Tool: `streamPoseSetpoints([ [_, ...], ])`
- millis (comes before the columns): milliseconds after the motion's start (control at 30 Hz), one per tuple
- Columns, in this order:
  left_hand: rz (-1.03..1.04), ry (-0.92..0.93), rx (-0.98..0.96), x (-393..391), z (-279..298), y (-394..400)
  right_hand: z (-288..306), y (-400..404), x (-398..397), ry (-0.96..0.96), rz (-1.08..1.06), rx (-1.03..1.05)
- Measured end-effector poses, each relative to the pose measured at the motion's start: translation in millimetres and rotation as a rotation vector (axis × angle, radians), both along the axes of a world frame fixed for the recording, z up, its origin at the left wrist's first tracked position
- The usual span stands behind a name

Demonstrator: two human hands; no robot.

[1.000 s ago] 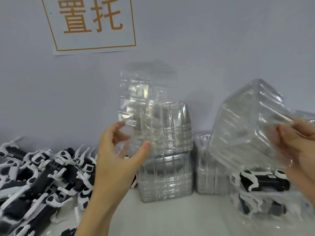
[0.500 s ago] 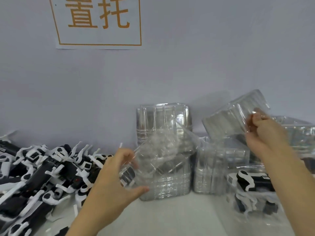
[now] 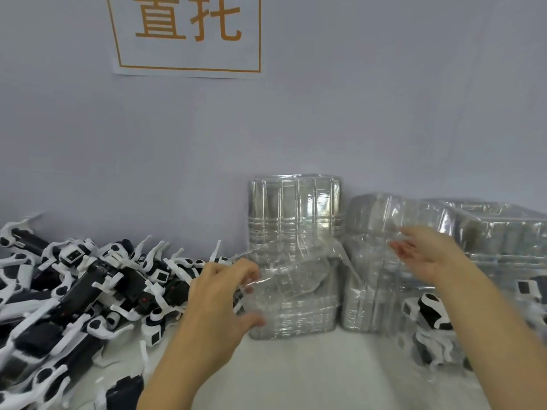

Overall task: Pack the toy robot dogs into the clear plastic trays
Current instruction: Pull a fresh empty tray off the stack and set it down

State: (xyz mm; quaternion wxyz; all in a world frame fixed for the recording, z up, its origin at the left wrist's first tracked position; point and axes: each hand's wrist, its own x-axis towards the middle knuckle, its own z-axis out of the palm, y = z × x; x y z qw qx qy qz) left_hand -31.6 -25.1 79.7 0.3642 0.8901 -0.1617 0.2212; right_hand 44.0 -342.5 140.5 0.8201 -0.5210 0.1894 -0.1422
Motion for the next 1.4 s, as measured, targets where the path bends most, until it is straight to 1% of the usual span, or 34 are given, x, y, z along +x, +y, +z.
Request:
streamPoseSetpoints([
  [100,-0.015,-0.021,0.003,-0.7,0.6,-3.1,6.2,10.0,-21.7,0.032,0.070,-0.120],
  [167,-0.023,-0.040,0.020,-1.5,2.2,-5.1,1.4,19.6,-32.3,0.046,0.094,-0.243],
  [233,-0.040,-0.073,0.036,-2.4,3.1,-6.8,-6.7,31.9,-41.6,0.010,0.122,-0.443],
  [300,-0.057,-0.098,0.051,-2.4,1.5,-7.8,-11.9,49.3,-53.4,-0.066,0.191,-0.549],
  [433,-0.079,-0.199,0.134,-2.2,-10.7,-9.7,-26.8,73.2,-69.2,-0.181,0.341,-0.581],
  [533,-0.070,-0.271,0.143,-2.5,-21.3,-10.1,-49.7,75.5,-66.7,-0.198,0.324,-0.592],
  [667,-0.051,-0.317,0.126,-2.6,-26.9,-8.2,-69.5,77.8,-57.8,-0.159,0.342,-0.570],
  [733,-0.058,-0.311,0.123,-2.4,-27.1,-7.9,-74.5,76.7,-54.8,-0.148,0.338,-0.558],
  [800,-0.058,-0.266,0.109,-2.4,-25.9,-8.4,-76.7,72.8,-52.6,-0.148,0.315,-0.570],
  [867,-0.041,-0.201,0.057,-3.3,-22.9,-9.1,-75.2,68.1,-52.4,-0.177,0.278,-0.541],
  [900,-0.026,-0.182,0.001,-3.0,-21.4,-9.7,-74.0,65.7,-52.6,-0.198,0.255,-0.513],
  [933,-0.012,-0.172,-0.088,-1.5,-20.8,-10.5,-72.5,64.0,-52.5,-0.217,0.225,-0.477],
  [1033,0.031,-0.052,-0.467,1.2,-15.6,-15.0,-68.5,66.0,-53.4,-0.276,0.160,-0.310],
  [1067,0.053,-0.032,-0.564,1.2,-13.9,-17.3,-67.3,69.0,-53.3,-0.291,0.145,-0.259],
  [1133,0.068,-0.028,-0.662,0.7,-11.1,-20.7,-67.1,77.7,-53.5,-0.315,0.110,-0.183],
  [1167,0.039,-0.018,-0.692,-0.2,-9.7,-22.8,-67.7,83.9,-53.9,-0.321,0.096,-0.164],
  [1200,-0.011,0.001,-0.722,-1.0,-8.9,-26.2,-69.0,90.7,-54.1,-0.318,0.081,-0.175],
  [1267,-0.079,0.030,-0.756,-3.4,-9.0,-34.9,-72.9,105.4,-53.7,-0.313,0.051,-0.289],
  [1400,-0.025,0.042,-0.795,-4.7,-13.7,-46.3,-78.2,128.3,-54.9,-0.349,0.028,-0.494],
])
